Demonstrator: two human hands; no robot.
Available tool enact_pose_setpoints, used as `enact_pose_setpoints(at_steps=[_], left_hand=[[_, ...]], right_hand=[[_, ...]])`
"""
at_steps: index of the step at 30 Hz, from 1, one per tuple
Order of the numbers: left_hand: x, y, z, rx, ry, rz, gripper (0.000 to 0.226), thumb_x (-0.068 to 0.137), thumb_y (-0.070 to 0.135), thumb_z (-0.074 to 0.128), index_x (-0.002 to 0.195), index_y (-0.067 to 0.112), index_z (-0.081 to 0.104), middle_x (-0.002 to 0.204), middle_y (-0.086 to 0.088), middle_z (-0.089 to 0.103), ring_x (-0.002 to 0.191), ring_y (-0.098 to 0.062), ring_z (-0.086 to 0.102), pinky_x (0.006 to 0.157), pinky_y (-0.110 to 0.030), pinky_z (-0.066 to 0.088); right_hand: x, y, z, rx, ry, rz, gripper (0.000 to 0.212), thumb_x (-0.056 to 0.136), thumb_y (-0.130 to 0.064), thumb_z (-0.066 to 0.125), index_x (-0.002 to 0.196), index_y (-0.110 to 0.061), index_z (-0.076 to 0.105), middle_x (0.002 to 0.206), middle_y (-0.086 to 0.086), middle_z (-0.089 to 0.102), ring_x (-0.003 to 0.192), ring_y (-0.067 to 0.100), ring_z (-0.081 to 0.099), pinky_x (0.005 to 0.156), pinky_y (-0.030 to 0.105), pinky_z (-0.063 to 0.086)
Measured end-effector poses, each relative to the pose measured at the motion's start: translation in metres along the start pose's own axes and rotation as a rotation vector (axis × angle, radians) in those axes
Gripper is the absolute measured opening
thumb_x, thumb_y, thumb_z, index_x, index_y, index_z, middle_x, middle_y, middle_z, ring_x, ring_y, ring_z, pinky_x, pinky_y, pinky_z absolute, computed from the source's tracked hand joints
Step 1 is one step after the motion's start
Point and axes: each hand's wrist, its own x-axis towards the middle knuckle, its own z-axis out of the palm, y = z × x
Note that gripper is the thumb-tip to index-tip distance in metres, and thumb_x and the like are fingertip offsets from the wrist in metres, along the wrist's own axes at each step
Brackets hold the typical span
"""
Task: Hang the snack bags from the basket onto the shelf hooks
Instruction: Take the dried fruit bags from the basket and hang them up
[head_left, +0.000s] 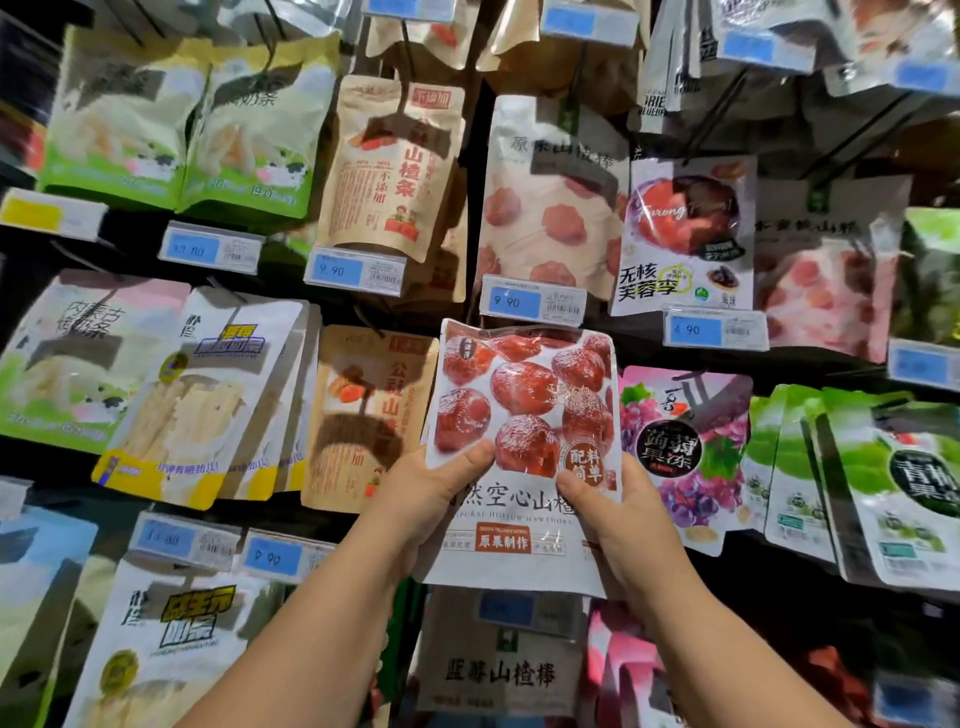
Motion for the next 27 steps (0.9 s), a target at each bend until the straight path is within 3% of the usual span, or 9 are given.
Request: enact_pose_setpoints(at_steps=[4, 7, 10, 15, 20, 22, 23, 25, 27], left_hand=[[0.005, 0.001, 0.001, 0.046, -0.010, 0.015, 0.033, 0.078, 0.026, 0.074, 0.106, 0.008, 0.068, 0.092, -0.019, 0.075, 0.082, -0.036, 0.073, 0.078, -0.050, 0.059], [0.008, 0.003, 0.001, 0.052, -0.018, 0.021, 0.023, 0.084, 0.023, 0.071, 0.101, 0.009, 0.068, 0.090, -0.018, 0.076, 0.077, -0.034, 0.073, 0.075, -0.048, 0.060], [0.011, 0.004, 0.000, 0.095, -0.011, 0.026, 0.043, 0.070, 0.036, 0.076, 0.102, 0.009, 0.070, 0.094, -0.018, 0.075, 0.087, -0.039, 0.072, 0.085, -0.057, 0.056], [0.014, 0.003, -0.002, 0.090, -0.004, 0.014, 0.051, 0.063, 0.039, 0.077, 0.104, 0.009, 0.069, 0.094, -0.018, 0.075, 0.089, -0.041, 0.072, 0.087, -0.061, 0.054], [0.021, -0.003, -0.003, 0.116, 0.045, 0.020, 0.064, 0.058, 0.050, 0.085, 0.107, 0.013, 0.067, 0.095, -0.014, 0.076, 0.089, -0.039, 0.072, 0.087, -0.060, 0.055], [0.025, -0.005, -0.004, 0.270, 0.143, 0.093, 0.083, 0.049, 0.068, 0.084, 0.113, 0.020, 0.061, 0.100, -0.004, 0.075, 0.091, -0.031, 0.072, 0.085, -0.053, 0.057], [0.027, -0.006, -0.004, 0.377, 0.212, 0.144, 0.084, 0.055, 0.069, 0.081, 0.120, 0.023, 0.053, 0.106, 0.000, 0.072, 0.095, -0.027, 0.070, 0.085, -0.049, 0.056], [0.028, -0.012, -0.004, 0.545, 0.352, 0.259, 0.081, 0.075, 0.054, 0.076, 0.137, 0.028, 0.032, 0.120, 0.001, 0.060, 0.104, -0.022, 0.061, 0.087, -0.040, 0.052], [0.026, -0.016, -0.002, 0.626, 0.361, 0.356, 0.079, 0.086, 0.044, 0.069, 0.145, 0.041, 0.018, 0.141, -0.003, 0.042, 0.119, -0.023, 0.051, 0.096, -0.041, 0.047]], right_hand=[[0.001, -0.001, 0.002, -0.009, 0.019, -0.002, 0.059, 0.067, -0.052, 0.079, 0.119, -0.036, 0.058, 0.116, -0.007, 0.071, 0.107, 0.018, 0.069, 0.096, 0.052, 0.052], [0.003, -0.002, 0.002, -0.026, 0.027, -0.010, 0.047, 0.076, -0.043, 0.079, 0.117, -0.036, 0.059, 0.115, -0.008, 0.072, 0.106, 0.016, 0.068, 0.096, 0.050, 0.053], [0.008, -0.001, 0.001, -0.040, 0.034, -0.005, 0.036, 0.084, -0.032, 0.078, 0.114, -0.035, 0.059, 0.113, -0.007, 0.071, 0.105, 0.017, 0.068, 0.096, 0.051, 0.053], [0.014, -0.002, 0.006, -0.061, 0.044, 0.012, 0.052, 0.062, -0.058, 0.078, 0.107, -0.041, 0.060, 0.113, -0.007, 0.071, 0.104, 0.018, 0.069, 0.095, 0.050, 0.053], [0.017, 0.001, 0.006, -0.082, 0.060, 0.041, 0.055, 0.059, -0.059, 0.078, 0.107, -0.038, 0.060, 0.109, -0.005, 0.073, 0.101, 0.020, 0.070, 0.093, 0.052, 0.054], [0.018, -0.001, 0.007, -0.150, 0.096, 0.049, 0.057, 0.069, -0.052, 0.080, 0.114, -0.032, 0.051, 0.110, -0.009, 0.069, 0.103, 0.018, 0.067, 0.096, 0.048, 0.052], [0.017, -0.003, 0.007, -0.187, 0.123, 0.053, 0.059, 0.075, -0.046, 0.080, 0.119, -0.033, 0.043, 0.113, -0.009, 0.066, 0.105, 0.018, 0.064, 0.098, 0.046, 0.051], [0.015, -0.004, 0.009, -0.241, 0.151, 0.022, 0.073, 0.080, -0.039, 0.079, 0.134, -0.040, 0.029, 0.123, -0.007, 0.060, 0.110, 0.019, 0.061, 0.099, 0.044, 0.049], [0.011, -0.003, 0.011, -0.339, 0.132, -0.034, 0.081, 0.084, -0.041, 0.075, 0.142, -0.046, 0.018, 0.133, -0.008, 0.053, 0.120, 0.017, 0.055, 0.101, 0.041, 0.046]])
